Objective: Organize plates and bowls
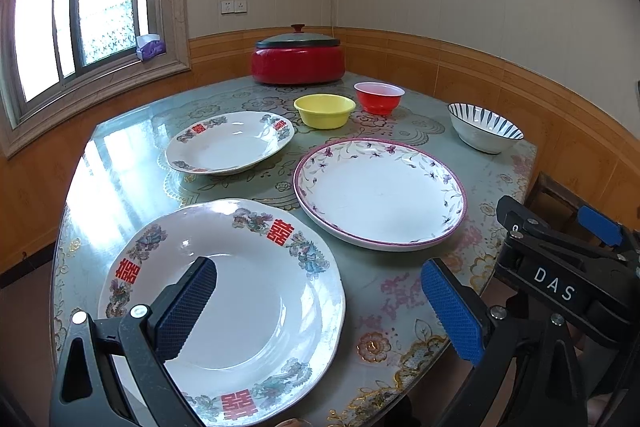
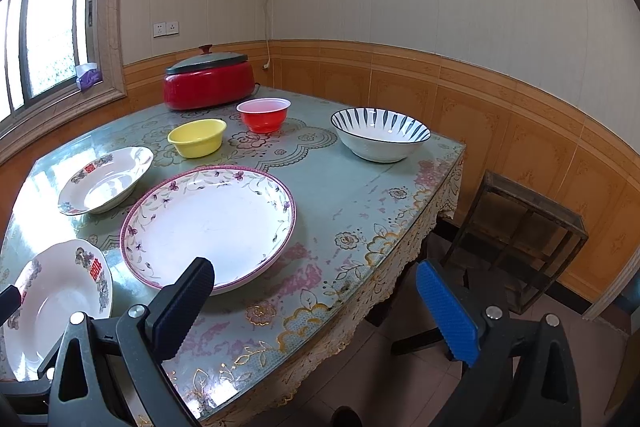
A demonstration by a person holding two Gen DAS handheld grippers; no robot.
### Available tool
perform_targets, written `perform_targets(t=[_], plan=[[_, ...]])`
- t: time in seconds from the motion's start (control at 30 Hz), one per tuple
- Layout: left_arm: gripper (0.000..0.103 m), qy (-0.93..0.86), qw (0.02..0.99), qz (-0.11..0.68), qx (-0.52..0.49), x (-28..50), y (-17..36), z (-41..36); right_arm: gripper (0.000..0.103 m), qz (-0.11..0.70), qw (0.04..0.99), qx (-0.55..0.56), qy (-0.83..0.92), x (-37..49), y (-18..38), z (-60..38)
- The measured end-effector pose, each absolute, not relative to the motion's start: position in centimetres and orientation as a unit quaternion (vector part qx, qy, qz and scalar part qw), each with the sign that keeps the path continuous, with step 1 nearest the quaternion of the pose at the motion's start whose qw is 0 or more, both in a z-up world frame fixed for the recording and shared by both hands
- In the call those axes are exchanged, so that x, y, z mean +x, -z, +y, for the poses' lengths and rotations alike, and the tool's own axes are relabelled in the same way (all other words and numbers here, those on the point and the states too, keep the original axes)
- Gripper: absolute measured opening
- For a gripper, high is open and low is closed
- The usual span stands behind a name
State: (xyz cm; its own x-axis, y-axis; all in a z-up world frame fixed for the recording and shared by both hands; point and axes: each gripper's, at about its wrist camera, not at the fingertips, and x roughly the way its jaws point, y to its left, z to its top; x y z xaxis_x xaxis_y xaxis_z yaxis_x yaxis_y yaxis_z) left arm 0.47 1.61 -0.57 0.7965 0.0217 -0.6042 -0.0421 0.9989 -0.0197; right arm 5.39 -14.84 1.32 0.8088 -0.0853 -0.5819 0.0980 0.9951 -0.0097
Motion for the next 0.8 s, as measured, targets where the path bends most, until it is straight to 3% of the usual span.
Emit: perform_targets(t=[0.8], plan=[[0.103,-0.018,0.947,0.320,-0.019,0.52,0.53,1.88,0.103,0.306,0.951,0.007,0.046,5.74,-1.41,-14.50]])
